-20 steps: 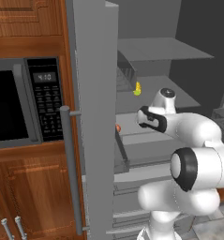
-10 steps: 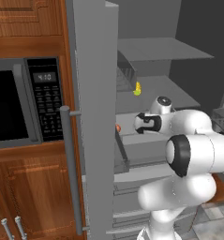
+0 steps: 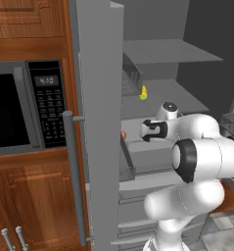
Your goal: Fully open the fridge drawer.
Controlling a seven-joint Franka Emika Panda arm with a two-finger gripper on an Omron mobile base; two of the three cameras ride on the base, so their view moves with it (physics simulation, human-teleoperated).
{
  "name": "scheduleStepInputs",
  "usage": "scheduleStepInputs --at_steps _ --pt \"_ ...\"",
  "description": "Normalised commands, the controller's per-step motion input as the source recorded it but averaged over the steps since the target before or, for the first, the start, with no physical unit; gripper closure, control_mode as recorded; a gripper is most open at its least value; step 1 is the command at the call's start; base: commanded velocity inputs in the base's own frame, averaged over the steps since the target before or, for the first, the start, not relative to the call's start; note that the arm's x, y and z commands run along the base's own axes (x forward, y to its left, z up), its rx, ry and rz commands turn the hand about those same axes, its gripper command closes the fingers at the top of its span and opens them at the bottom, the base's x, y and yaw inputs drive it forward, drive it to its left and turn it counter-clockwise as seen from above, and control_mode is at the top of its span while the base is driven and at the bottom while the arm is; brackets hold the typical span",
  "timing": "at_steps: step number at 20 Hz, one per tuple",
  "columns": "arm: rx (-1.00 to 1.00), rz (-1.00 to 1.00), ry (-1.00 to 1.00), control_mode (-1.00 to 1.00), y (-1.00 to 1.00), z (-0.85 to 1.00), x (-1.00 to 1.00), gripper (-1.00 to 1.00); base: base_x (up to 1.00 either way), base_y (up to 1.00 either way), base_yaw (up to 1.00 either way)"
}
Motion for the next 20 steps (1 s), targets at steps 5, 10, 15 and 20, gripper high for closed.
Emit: scheduleStepInputs --at_steps 5,10,15,20 --pt "0.0 0.0 0.03 -1.0 -0.31 -0.46 -1.0 -1.0 0.0 0.0 0.0" --pt "0.0 0.0 0.0 -1.0 -0.44 -0.43 -1.0 -1.0 0.0 0.0 0.0" --pt "0.0 0.0 0.0 -1.0 -0.42 -0.29 -1.0 -1.0 0.0 0.0 0.0" --pt "0.03 0.0 -0.13 -1.0 -0.12 0.15 -0.83 -1.0 0.0 0.0 0.0"
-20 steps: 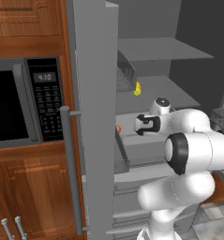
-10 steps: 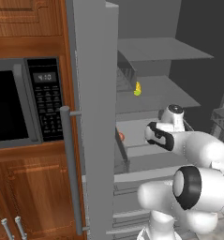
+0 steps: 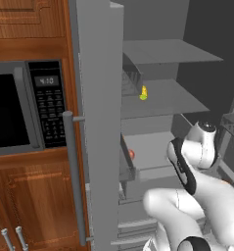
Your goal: Fully open the fridge drawer.
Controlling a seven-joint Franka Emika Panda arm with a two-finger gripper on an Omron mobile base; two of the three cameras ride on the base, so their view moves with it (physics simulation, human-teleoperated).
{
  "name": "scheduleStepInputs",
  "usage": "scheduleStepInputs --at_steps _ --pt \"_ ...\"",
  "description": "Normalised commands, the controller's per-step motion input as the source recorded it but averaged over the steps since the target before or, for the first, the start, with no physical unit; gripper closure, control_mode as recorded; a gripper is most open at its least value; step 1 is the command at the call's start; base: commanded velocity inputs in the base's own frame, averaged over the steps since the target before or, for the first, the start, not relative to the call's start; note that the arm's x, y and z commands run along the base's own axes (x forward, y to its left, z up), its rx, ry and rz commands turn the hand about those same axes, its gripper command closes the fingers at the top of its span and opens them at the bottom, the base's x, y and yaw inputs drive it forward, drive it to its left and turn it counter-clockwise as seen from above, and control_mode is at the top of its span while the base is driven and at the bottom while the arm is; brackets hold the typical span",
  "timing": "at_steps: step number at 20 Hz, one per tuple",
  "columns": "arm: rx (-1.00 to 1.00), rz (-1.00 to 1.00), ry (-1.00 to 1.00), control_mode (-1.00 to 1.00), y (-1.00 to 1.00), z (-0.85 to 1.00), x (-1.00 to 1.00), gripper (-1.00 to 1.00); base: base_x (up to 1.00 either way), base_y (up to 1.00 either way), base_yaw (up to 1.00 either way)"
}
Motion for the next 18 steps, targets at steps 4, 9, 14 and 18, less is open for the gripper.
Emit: scheduleStepInputs --at_steps 4,9,14,18 --pt "0.04 -0.02 -0.33 -1.0 0.0 0.93 -0.09 -1.0 0.0 0.0 0.0" --pt "0.01 -0.12 -0.42 -1.0 0.06 1.0 -0.05 -1.0 0.0 0.0 0.0" --pt "0.0 -0.09 -0.41 -1.0 0.02 1.0 -0.25 -1.0 0.0 0.0 0.0" --pt "0.0 -0.07 -0.33 -1.0 0.0 1.0 -0.38 -1.0 0.0 0.0 0.0"
